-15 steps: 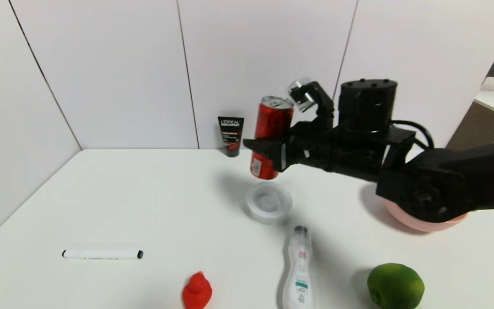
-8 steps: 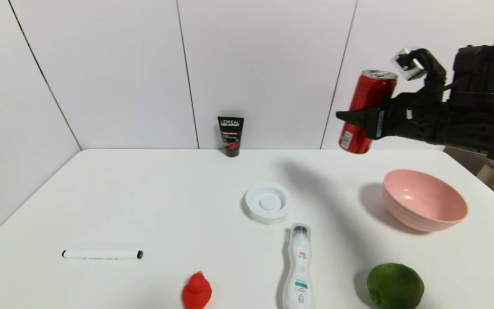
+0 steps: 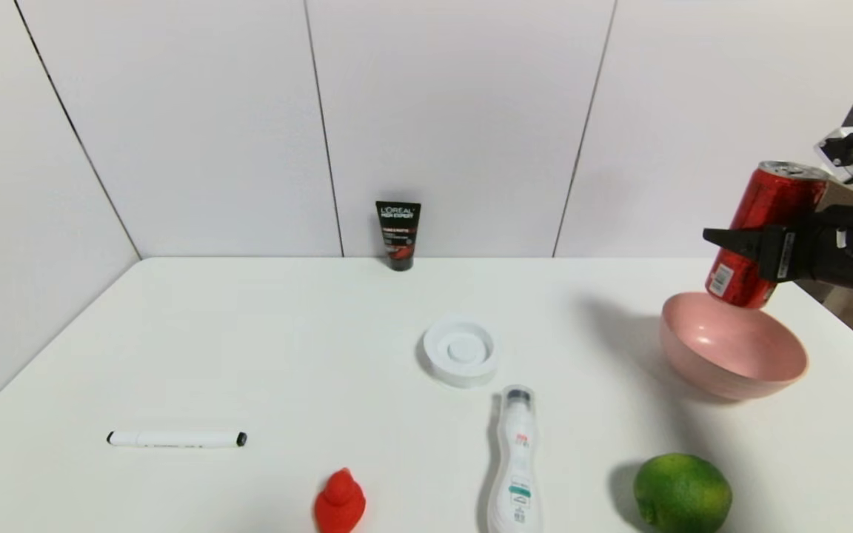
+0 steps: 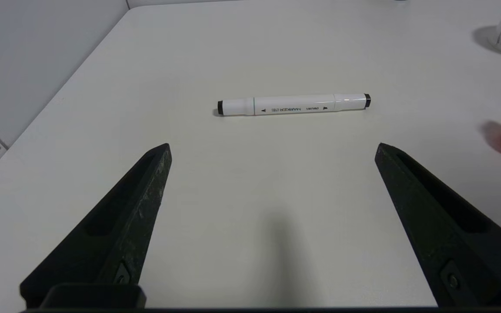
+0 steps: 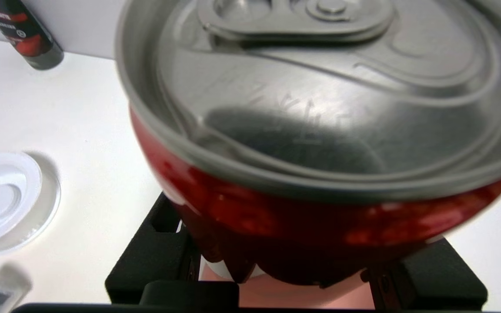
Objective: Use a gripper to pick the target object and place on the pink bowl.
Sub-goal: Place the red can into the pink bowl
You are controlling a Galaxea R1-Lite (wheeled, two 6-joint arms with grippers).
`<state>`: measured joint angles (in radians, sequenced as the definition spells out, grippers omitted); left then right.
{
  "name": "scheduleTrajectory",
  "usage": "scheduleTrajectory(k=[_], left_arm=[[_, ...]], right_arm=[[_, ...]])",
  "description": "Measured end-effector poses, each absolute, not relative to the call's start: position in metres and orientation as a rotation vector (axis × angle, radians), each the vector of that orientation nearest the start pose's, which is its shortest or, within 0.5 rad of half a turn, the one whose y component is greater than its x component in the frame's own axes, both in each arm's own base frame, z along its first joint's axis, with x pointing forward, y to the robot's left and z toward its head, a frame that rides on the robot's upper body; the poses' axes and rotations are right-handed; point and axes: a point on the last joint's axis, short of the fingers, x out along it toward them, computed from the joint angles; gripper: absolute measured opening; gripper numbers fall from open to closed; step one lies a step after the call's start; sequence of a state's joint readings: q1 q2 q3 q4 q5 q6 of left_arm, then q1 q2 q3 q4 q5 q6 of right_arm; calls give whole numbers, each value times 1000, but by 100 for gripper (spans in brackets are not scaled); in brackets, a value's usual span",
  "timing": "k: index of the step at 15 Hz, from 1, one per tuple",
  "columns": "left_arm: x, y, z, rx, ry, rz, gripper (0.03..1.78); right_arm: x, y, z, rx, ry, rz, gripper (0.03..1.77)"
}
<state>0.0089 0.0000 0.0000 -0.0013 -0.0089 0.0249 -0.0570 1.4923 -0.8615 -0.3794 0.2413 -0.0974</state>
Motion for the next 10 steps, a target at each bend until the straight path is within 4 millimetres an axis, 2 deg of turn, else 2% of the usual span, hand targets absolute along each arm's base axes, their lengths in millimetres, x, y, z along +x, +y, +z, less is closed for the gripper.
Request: scheduleTrajectory(k=[3, 10], left_arm=[[-23, 0, 76, 24, -1, 0, 169], [-23, 0, 76, 25, -1, 0, 169]], right_arm=[[253, -11, 223, -55, 239, 186, 99], [247, -15, 187, -60, 233, 167, 99]])
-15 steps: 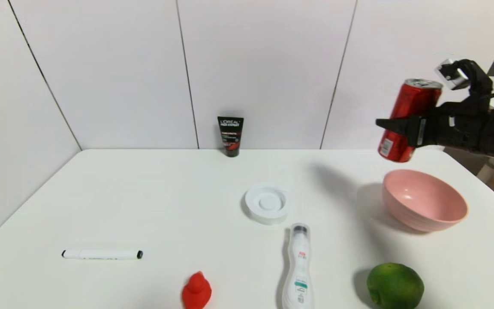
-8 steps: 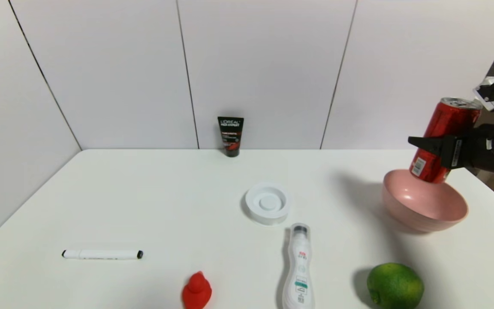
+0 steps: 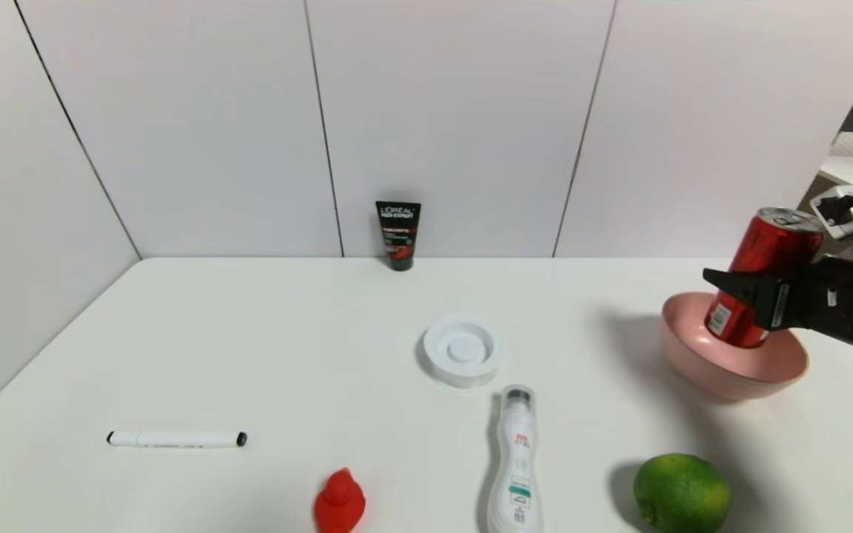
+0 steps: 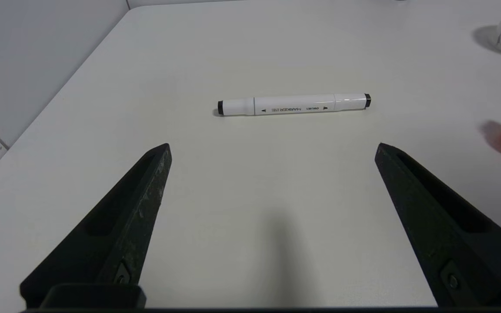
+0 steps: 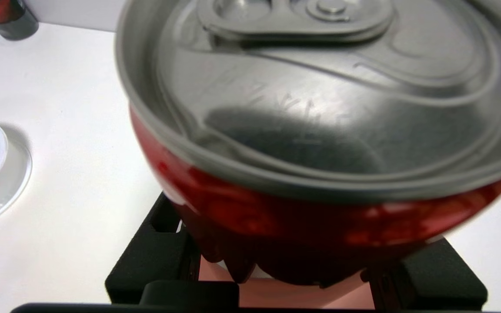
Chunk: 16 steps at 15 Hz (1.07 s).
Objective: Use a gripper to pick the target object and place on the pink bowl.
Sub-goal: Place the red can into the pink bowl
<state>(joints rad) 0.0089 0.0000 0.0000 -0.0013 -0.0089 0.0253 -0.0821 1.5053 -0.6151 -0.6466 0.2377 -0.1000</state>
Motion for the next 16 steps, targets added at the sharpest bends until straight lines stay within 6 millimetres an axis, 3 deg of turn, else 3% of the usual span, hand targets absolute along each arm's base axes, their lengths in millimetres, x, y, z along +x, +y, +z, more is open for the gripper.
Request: scheduleTrajectory(k=[4, 10, 16], left_arm=[[-23, 0, 76, 25, -1, 0, 169], [-23, 0, 76, 25, -1, 0, 169], [-23, 0, 76, 25, -1, 0, 169]], right_arm=[[248, -14, 170, -61, 258, 175, 99], [262, -16, 163, -99, 186, 168, 99], [270, -18, 146, -101, 243, 166, 99]])
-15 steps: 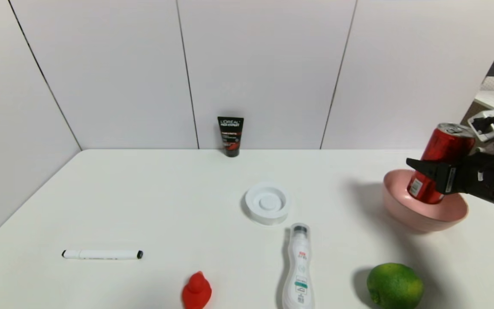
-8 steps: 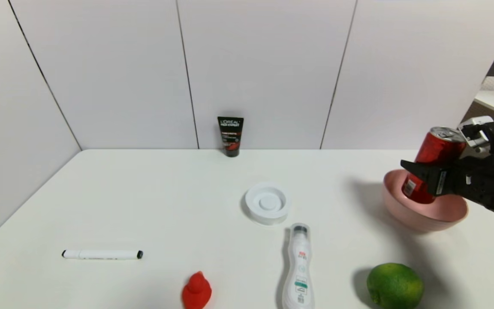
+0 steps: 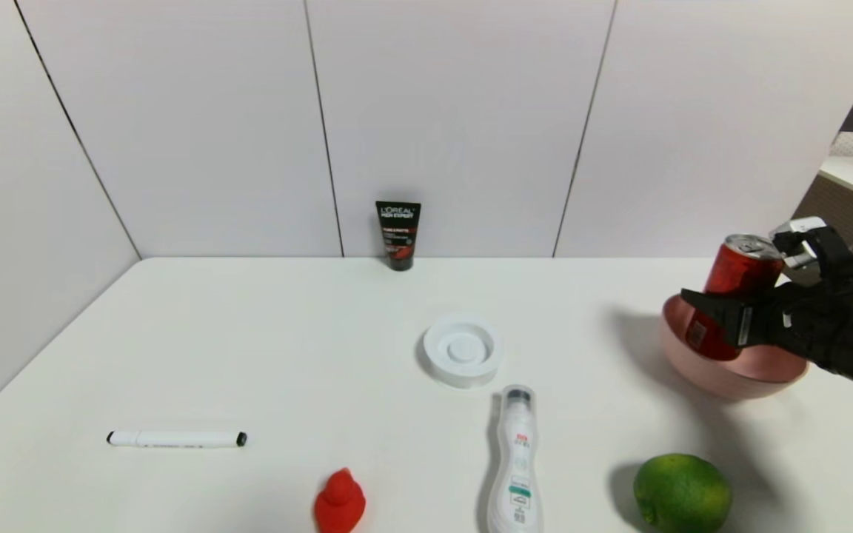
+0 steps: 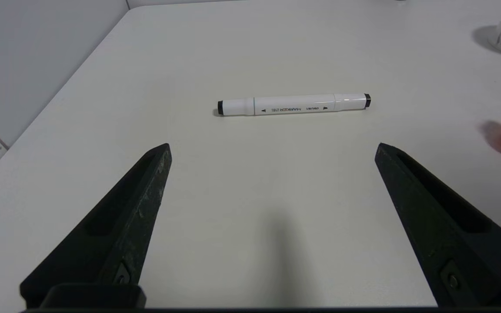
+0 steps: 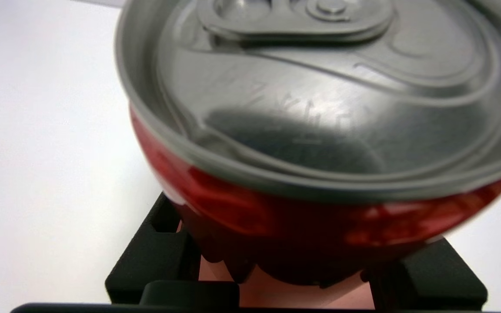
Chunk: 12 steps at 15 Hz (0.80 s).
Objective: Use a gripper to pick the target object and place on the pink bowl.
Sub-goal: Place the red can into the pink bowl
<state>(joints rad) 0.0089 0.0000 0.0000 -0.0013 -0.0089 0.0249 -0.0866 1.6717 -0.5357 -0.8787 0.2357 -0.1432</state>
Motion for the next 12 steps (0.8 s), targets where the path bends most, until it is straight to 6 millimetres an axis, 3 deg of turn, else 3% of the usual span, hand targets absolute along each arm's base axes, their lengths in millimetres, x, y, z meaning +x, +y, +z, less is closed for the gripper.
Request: scheduleTrajectory(k=[10, 12], left_arm=[[-23, 0, 76, 24, -1, 0, 169], [-23, 0, 76, 25, -1, 0, 169]], right_arm=[[281, -21, 125, -83, 318, 169, 99], [282, -21, 124, -83, 321, 171, 110]])
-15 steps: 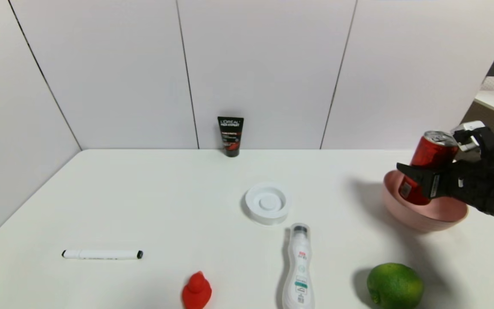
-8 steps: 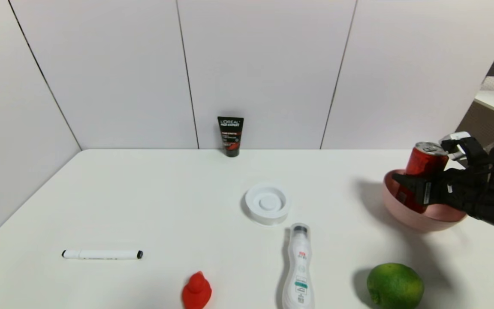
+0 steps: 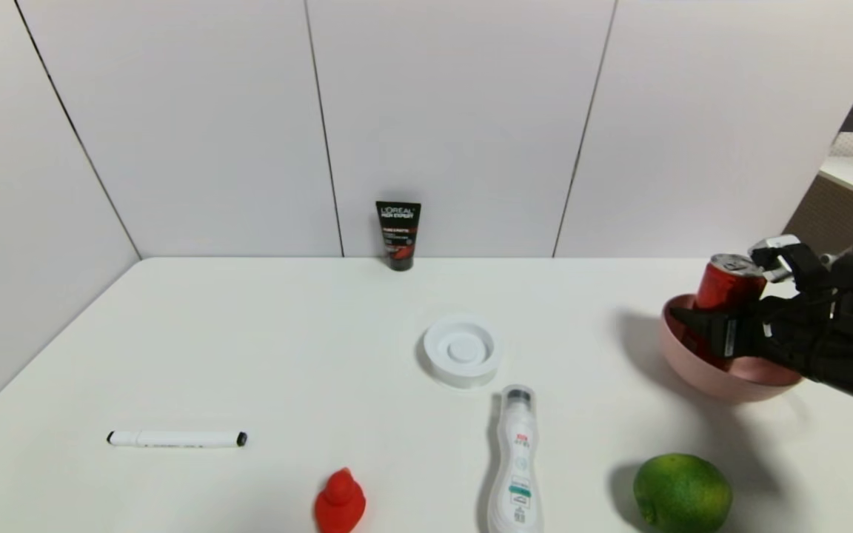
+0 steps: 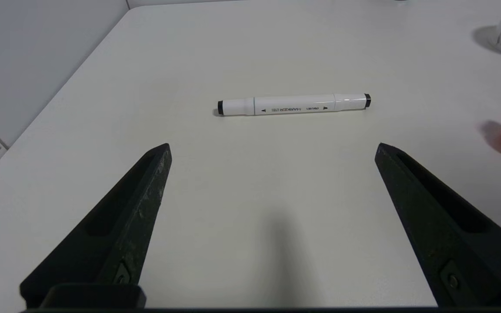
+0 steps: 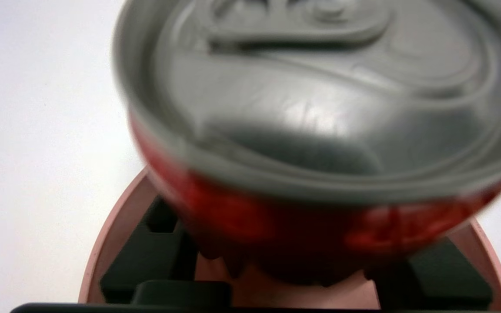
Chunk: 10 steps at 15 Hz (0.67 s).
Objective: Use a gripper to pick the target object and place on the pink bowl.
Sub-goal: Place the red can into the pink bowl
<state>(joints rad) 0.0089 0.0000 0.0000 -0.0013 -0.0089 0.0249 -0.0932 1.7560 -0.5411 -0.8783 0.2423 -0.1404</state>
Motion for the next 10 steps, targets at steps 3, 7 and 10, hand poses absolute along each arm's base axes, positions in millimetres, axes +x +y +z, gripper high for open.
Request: scheduleTrajectory(k=[3, 7, 10], left_arm=[[-23, 0, 76, 25, -1, 0, 169], [-23, 0, 76, 25, -1, 0, 169], [-23, 0, 76, 24, -1, 0, 169]], right_arm=[[284, -21, 122, -82, 326, 171, 130], [285, -21, 122, -83, 326, 171, 146], [286, -21, 122, -84, 324, 172, 154]])
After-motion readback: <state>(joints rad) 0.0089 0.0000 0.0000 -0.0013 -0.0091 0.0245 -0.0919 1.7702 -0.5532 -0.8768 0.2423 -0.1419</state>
